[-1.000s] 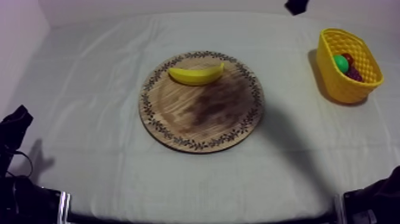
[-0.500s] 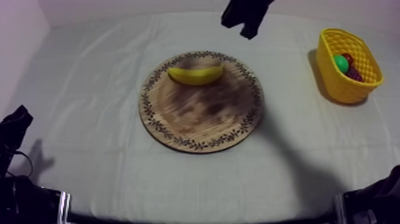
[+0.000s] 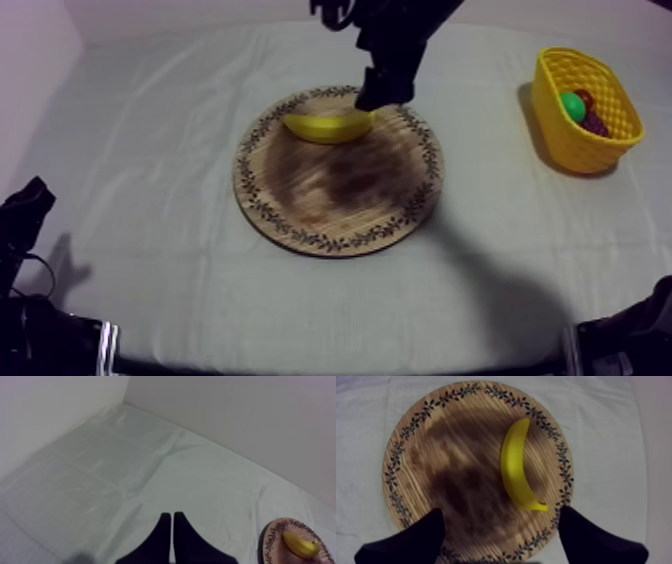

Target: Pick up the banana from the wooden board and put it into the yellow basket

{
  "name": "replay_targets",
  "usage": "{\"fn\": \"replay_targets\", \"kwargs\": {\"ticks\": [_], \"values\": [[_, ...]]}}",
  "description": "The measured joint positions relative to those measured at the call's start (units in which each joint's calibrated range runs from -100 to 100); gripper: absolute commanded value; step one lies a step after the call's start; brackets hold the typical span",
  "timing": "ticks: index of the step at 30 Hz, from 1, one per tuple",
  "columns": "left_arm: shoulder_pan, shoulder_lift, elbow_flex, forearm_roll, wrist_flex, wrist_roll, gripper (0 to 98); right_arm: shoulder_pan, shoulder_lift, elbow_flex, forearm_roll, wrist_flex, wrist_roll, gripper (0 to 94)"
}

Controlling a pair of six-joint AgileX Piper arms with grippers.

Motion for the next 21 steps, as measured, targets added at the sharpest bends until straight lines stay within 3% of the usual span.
{"fn": "replay_targets", "kwargs": {"ticks": [21], "values": [[0.0,0.0,0.0,0.0,0.0,0.0,0.1,-0.55,23.46,-18.72,3.57,3.76,-2.69,81.9]]}}
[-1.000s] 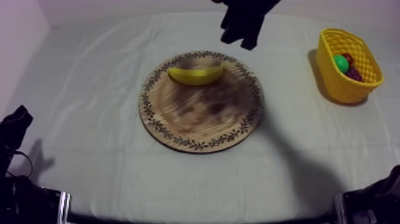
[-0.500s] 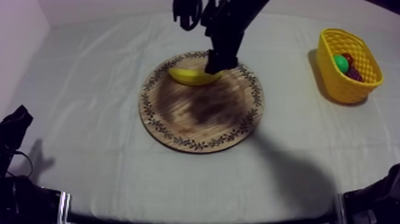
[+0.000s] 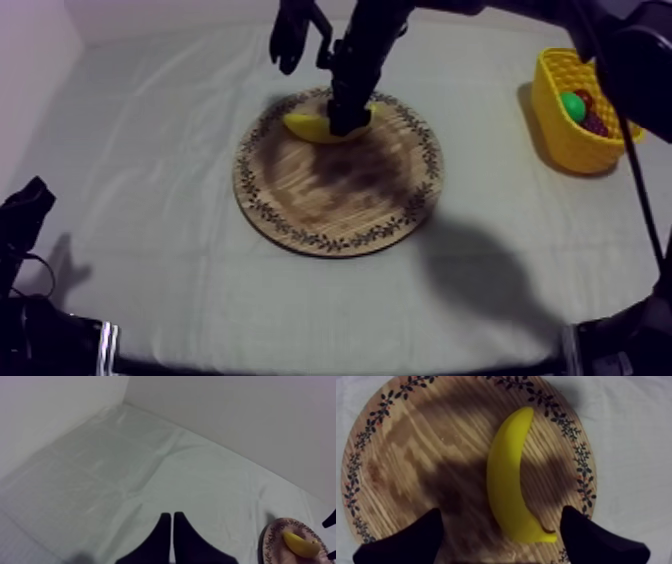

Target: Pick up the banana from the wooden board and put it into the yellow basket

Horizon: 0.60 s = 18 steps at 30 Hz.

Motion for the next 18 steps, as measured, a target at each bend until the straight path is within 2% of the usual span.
{"fn": "replay_targets", "kwargs": {"ticks": [9,18], "values": [[0.0,0.0,0.0,0.0,0.0,0.0,0.1,-0.52,6.88,-7.59,0.99,3.27,-1.58,79.9],[0.0,0.0,0.0,0.0,0.0,0.0,0.1,-0.69,11.09,-11.33,1.74,5.96,-2.04,72.6]]}}
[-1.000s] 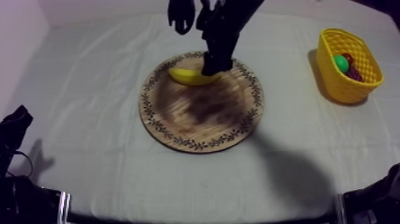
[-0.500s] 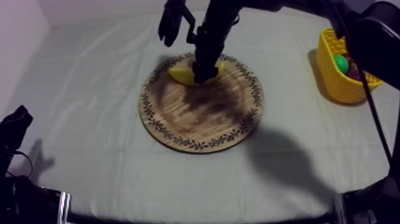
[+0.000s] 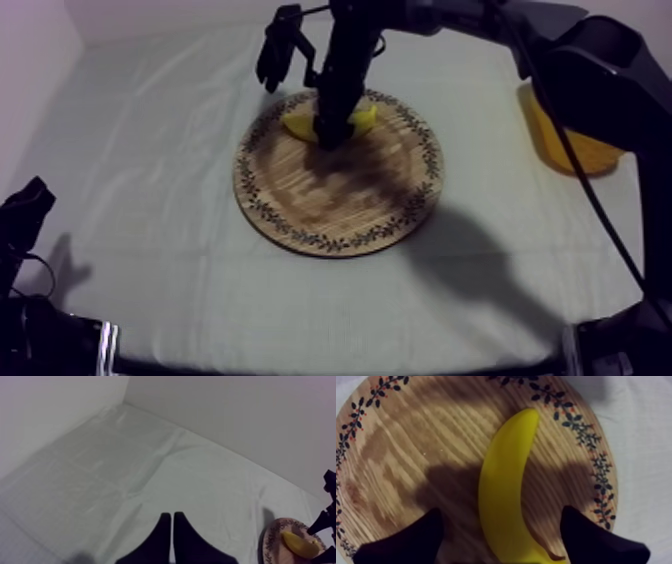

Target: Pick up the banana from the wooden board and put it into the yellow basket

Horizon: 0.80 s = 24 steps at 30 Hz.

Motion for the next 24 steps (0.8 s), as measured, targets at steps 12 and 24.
{"fn": "replay_targets", "kwargs": {"ticks": [12,24], "values": [[0.0,0.0,0.0,0.0,0.0,0.0,0.1,-0.52,2.33,0.12,0.5,0.23,0.21,53.7],[0.0,0.0,0.0,0.0,0.0,0.0,0.1,-0.25,2.46,0.65,0.32,0.32,0.96,9.3]]}}
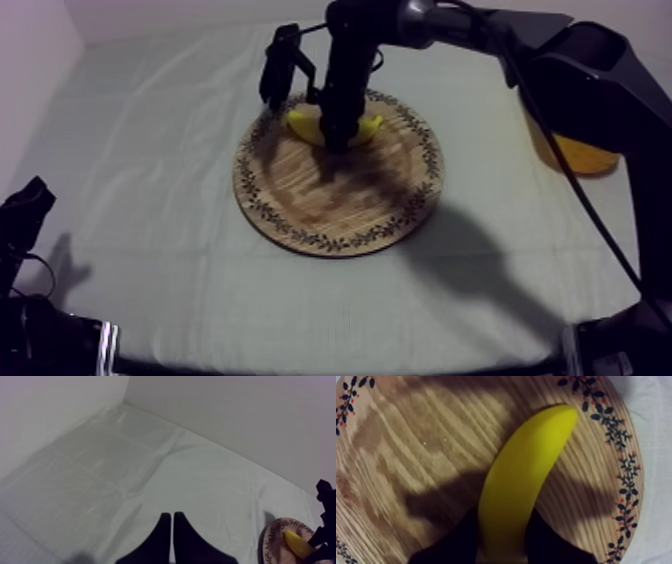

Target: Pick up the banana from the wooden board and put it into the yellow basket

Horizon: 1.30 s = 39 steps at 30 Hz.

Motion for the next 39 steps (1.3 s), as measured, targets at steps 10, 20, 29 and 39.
{"fn": "replay_targets", "kwargs": {"ticks": [10,20,29,39], "values": [[0.0,0.0,0.0,0.0,0.0,0.0,0.1,1.21,-11.13,11.14,-2.13,-0.94,1.39,9.1],[0.0,0.0,0.0,0.0,0.0,0.0,0.1,5.41,-33.85,23.81,-5.28,-2.45,-3.78,9.4],[0.0,0.0,0.0,0.0,0.0,0.0,0.1,12.99,-49.62,26.2,-5.87,-4.67,-11.24,11.2],[0.0,0.0,0.0,0.0,0.0,0.0,0.1,25.02,-56.38,31.69,-5.48,-13.36,-16.06,13.3]]}}
